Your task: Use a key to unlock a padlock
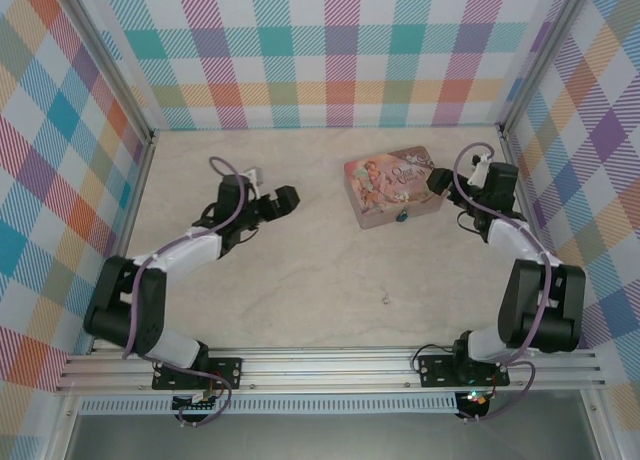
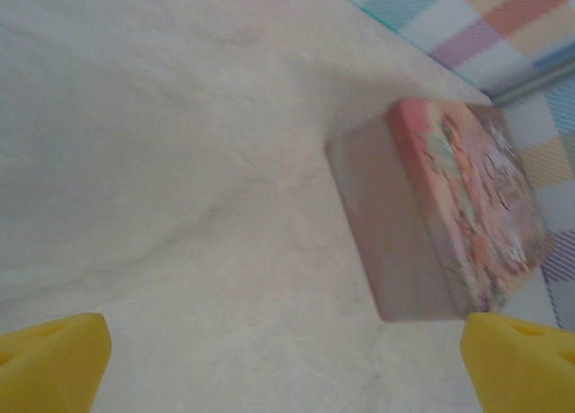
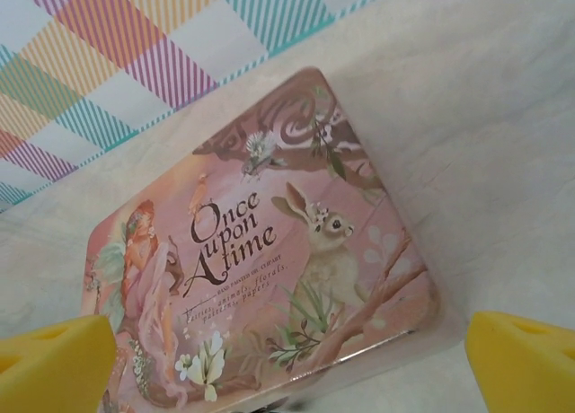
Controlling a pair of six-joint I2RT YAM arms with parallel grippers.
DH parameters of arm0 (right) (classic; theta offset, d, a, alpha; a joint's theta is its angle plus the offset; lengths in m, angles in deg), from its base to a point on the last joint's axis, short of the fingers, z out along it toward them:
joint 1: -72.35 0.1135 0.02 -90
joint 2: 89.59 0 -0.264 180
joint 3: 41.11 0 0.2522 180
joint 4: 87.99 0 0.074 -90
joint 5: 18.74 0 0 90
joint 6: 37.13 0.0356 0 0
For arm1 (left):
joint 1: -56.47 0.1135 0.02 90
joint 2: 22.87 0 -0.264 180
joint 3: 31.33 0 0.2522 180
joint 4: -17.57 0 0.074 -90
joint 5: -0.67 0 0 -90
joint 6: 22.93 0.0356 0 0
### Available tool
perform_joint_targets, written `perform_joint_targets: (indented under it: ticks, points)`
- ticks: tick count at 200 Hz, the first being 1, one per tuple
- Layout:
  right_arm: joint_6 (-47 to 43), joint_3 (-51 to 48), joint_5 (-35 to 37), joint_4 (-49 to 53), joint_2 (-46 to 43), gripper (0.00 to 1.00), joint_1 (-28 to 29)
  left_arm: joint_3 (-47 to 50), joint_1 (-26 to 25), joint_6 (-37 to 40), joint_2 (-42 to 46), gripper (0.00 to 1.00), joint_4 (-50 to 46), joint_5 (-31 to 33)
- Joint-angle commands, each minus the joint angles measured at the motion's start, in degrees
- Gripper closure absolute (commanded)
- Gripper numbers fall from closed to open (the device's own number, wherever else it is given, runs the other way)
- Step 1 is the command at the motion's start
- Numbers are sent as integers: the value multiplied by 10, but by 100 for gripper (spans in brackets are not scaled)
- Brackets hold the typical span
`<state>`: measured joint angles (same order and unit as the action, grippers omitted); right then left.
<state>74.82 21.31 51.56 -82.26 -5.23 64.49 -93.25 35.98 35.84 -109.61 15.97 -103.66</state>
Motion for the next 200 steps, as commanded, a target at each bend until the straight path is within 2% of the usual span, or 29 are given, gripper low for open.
perform_joint_targets:
  ticks: [1, 77, 108, 122, 144, 170, 200]
  points:
    - [56, 17, -26, -11, 35, 0, 0, -52, -31, -36, -58, 0, 21, -32]
    - [22, 80, -15, -21, 138, 0, 1, -245, -100, -62, -264, 0, 19, -92]
    - [-4, 106, -50, -18, 176, 1, 1, -325, -111, -68, -332, 1, 4, -117]
    - [-11, 116, -82, -22, 194, 5, 2, -356, -115, -70, -356, 3, -4, -130]
    - [-15, 126, -134, -35, 210, 12, 5, -398, -120, -64, -383, 7, -21, -154]
    - [-22, 128, -145, -29, 211, 14, 18, -420, -123, -59, -395, 13, -35, -168]
    - [-25, 112, -156, -22, 196, 15, 34, -395, -122, -36, -364, 15, -49, -142]
